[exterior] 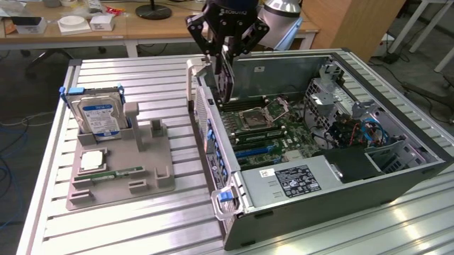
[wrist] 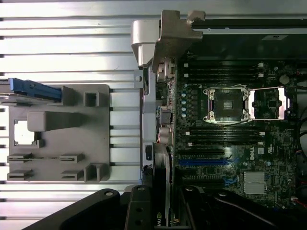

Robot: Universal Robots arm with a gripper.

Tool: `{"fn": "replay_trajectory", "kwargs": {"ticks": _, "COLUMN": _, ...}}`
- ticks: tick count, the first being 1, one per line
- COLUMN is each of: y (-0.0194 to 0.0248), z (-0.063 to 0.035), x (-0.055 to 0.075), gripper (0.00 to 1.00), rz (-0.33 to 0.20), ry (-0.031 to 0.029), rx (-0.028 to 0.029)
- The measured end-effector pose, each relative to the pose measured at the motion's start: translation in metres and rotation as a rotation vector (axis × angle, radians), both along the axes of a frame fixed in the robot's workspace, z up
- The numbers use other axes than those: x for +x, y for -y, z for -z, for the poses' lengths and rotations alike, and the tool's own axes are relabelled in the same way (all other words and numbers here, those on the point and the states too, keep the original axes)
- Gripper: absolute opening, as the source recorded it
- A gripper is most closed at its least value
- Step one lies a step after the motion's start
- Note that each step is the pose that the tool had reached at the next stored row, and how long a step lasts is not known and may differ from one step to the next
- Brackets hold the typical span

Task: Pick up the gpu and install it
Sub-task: 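Pick up the gpu and move the gpu toward the slot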

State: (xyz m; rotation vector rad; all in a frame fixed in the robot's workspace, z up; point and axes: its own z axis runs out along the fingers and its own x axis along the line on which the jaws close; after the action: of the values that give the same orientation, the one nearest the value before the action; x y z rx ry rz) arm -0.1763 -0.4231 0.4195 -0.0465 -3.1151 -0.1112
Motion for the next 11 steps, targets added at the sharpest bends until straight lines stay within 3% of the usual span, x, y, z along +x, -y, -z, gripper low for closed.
{"fn": "replay_trajectory", "kwargs": {"ticks": 11, "y": 0.0000, "z": 0.0000, "x": 0.0055, "gripper": 0.26, "rz": 0.000, "ry": 0.0000, "rx": 0.0000}}
